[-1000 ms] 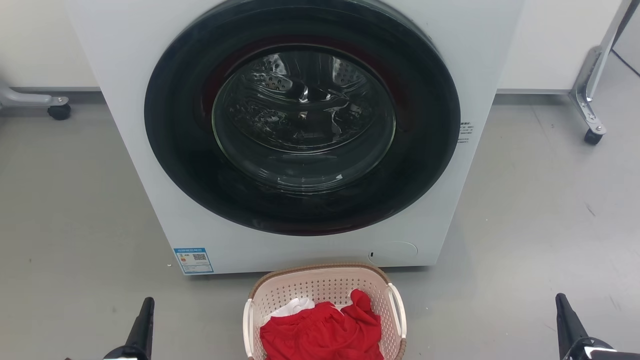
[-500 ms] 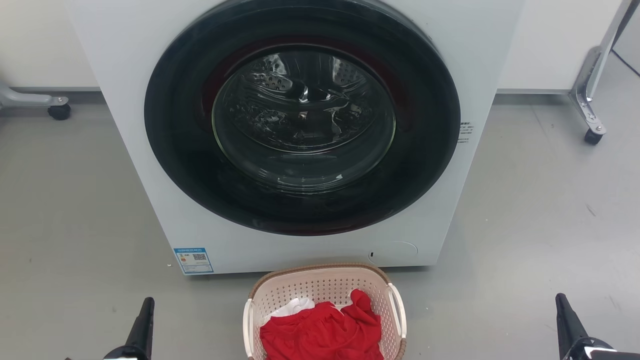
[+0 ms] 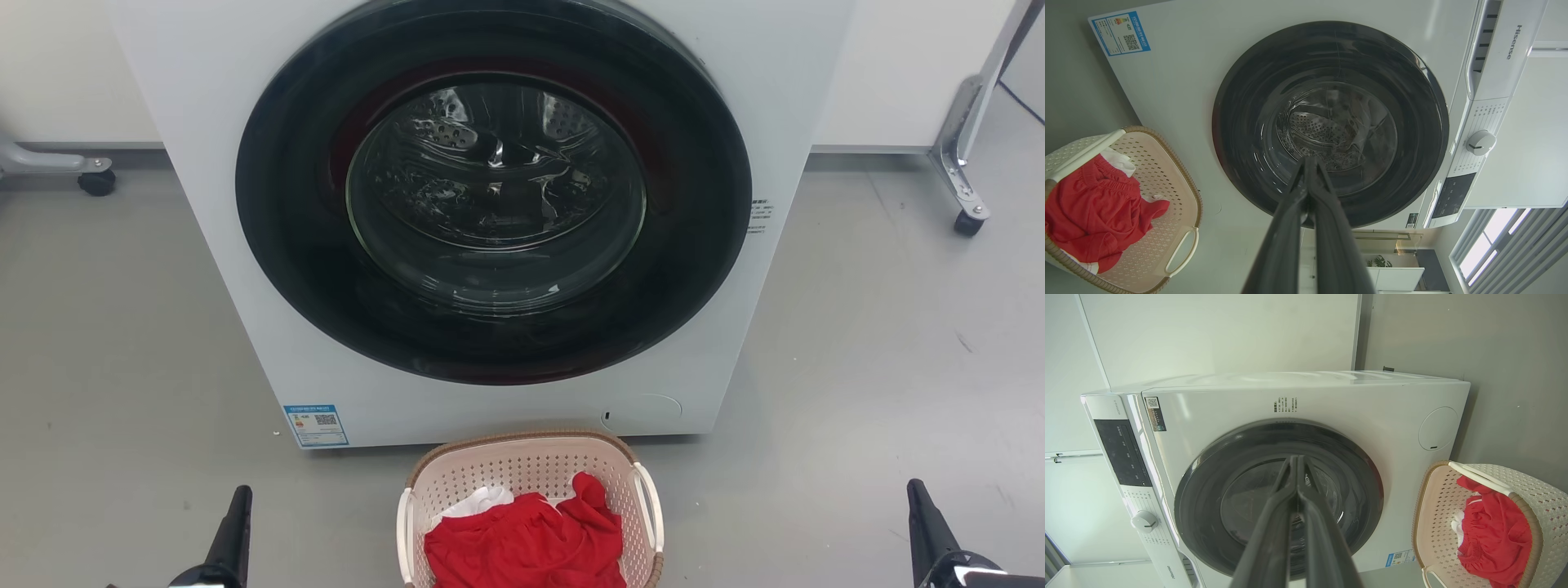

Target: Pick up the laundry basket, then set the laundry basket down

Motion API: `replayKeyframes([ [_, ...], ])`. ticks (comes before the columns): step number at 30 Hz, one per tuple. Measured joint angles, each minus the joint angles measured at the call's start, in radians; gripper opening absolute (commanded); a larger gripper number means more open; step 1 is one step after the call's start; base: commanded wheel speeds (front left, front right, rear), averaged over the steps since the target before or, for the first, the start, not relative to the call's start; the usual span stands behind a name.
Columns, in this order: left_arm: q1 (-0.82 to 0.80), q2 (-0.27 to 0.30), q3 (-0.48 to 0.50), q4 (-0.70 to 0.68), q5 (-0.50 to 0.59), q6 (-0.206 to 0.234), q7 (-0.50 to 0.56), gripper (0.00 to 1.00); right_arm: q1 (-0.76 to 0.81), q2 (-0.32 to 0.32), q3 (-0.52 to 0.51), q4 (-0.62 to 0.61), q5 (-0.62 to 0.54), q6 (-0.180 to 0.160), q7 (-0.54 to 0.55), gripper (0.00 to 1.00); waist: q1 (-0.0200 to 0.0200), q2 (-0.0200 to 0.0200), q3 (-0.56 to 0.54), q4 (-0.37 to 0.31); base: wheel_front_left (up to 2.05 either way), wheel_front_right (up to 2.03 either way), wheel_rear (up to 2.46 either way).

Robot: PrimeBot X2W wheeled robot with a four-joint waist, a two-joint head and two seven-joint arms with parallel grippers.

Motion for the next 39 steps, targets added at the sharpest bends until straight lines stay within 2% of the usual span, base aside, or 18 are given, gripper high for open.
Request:
replayKeyframes([
  [39, 0.0, 0.0, 0.0, 0.0, 0.0, 0.0, 0.0, 0.0, 0.0, 0.0, 0.0, 0.0, 0.0, 0.0, 0.0, 0.0, 0.0, 0.0, 0.0, 0.0, 0.0, 0.0, 0.0],
])
